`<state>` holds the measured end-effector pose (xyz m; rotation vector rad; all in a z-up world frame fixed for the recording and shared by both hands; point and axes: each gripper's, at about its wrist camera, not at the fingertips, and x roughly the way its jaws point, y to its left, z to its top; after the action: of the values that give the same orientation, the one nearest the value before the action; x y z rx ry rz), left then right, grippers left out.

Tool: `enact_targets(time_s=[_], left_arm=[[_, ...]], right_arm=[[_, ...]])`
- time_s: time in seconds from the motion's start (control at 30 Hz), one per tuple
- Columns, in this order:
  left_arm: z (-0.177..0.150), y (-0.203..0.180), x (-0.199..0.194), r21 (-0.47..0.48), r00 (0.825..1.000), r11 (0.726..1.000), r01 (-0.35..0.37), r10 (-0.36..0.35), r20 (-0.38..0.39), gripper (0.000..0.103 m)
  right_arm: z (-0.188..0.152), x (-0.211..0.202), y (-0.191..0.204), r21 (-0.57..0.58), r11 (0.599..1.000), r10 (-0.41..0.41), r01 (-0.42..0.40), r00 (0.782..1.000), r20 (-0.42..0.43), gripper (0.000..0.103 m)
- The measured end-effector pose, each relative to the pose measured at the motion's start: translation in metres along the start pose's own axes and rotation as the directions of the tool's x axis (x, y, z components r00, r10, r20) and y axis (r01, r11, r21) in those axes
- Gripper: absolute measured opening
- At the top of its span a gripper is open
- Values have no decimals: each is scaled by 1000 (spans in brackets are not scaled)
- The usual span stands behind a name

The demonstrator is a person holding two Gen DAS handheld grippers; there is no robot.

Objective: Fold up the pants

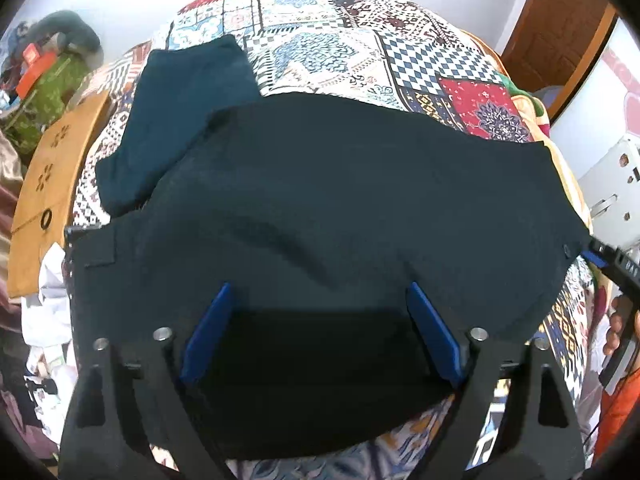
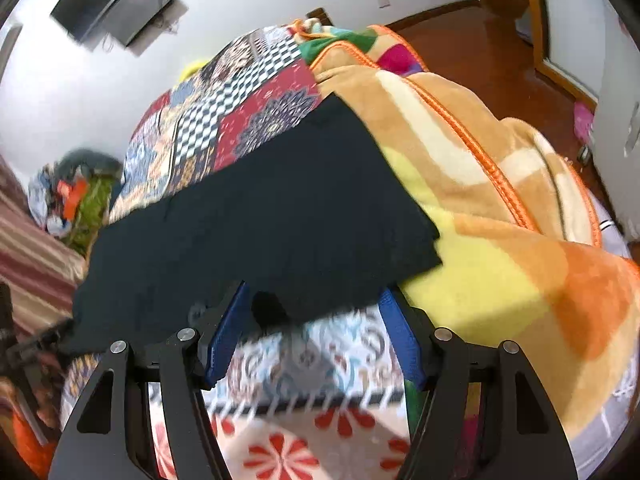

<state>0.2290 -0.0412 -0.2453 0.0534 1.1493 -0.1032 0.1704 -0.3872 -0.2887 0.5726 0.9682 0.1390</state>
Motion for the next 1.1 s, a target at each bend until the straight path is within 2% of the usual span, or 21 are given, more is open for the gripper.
enact_targets(time_s=[0.07,0.17,0.23,0.3,0.5,0.57,0.7,0.93,1.1], left_arm=[[4,-8,4,25,1000,1000,-18,18,10,93],[13,-20,8,53,1000,998,-17,17,10,94],[18,-26,11,67,1000,998,-17,16,9,94],[21,-34,13,86,1000,996,-16,15,10,94],[31,-59,11,151,999,988,-20,14,39,94],[35,-61,3,150,998,989,7,-15,54,94],[41,-58,-21,131,992,991,-4,-12,125,94],[38,-22,-62,67,979,998,3,-17,206,94],[24,15,-86,15,967,1000,-21,17,253,94]], right_arm=[[3,2,-4,28,1000,-2,1,1000,17,58],[10,7,-7,42,998,-43,41,998,37,37],[15,6,-8,39,997,-69,68,997,44,16],[22,2,-9,44,998,-56,54,997,59,9],[38,-30,16,-52,998,-37,46,988,153,7],[43,-42,30,-93,995,-24,41,983,182,7],[52,-65,63,-180,984,27,15,972,232,7],[60,-86,120,-298,953,131,-47,955,268,7],[60,-87,164,-366,925,207,-104,944,257,6]])
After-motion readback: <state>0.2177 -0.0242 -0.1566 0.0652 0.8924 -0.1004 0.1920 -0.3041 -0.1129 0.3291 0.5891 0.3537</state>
